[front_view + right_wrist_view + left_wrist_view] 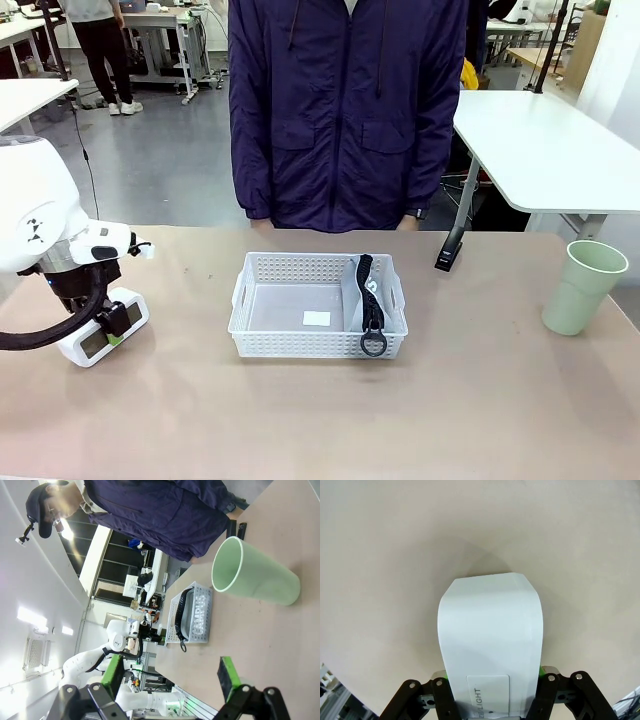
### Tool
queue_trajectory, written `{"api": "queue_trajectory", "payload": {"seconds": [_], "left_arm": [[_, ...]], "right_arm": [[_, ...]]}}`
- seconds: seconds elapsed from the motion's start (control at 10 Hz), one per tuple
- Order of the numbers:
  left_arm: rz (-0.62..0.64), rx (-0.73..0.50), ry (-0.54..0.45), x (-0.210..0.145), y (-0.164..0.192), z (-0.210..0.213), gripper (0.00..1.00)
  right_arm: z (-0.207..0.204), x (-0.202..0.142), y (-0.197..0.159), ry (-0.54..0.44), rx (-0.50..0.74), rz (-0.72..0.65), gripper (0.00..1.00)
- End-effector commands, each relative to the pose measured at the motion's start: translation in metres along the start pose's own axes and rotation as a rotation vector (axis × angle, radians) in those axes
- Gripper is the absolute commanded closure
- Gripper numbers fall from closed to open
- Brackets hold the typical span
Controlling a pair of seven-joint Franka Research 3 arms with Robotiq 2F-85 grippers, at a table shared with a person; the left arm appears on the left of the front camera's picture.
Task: Efficiently arrange items inside the basket to fit them all.
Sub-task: Pick up the Digital clock and place it inside the Organizing basket.
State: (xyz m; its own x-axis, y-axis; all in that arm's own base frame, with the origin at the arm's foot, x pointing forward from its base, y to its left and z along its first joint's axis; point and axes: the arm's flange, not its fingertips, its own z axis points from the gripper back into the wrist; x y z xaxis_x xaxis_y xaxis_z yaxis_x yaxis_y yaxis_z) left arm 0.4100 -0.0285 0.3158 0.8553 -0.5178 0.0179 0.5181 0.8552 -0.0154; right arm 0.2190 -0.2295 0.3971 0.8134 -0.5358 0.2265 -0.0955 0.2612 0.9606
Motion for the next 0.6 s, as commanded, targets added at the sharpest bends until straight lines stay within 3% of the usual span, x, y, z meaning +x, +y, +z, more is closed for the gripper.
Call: {"api": "queue_trajectory", "payload": {"seconds": [0.0, 0.3, 0.5], "left_arm": [[0.034, 0.023, 0.018, 0.0, 0.004, -0.002, 1.0], [0.063, -0.019, 0.004, -0.003, 0.007, 0.007, 1.0], [0.11, -0.088, -0.026, -0.013, 0.003, 0.06, 1.0]], "right_arm": [[0.002, -0.001, -0.001, -0.002, 0.017, 0.023, 0.0], [0.002, -0.001, -0.001, -0.002, 0.017, 0.023, 0.0], [0.002, -0.001, -0.001, -0.002, 0.017, 0.023, 0.0]]}}
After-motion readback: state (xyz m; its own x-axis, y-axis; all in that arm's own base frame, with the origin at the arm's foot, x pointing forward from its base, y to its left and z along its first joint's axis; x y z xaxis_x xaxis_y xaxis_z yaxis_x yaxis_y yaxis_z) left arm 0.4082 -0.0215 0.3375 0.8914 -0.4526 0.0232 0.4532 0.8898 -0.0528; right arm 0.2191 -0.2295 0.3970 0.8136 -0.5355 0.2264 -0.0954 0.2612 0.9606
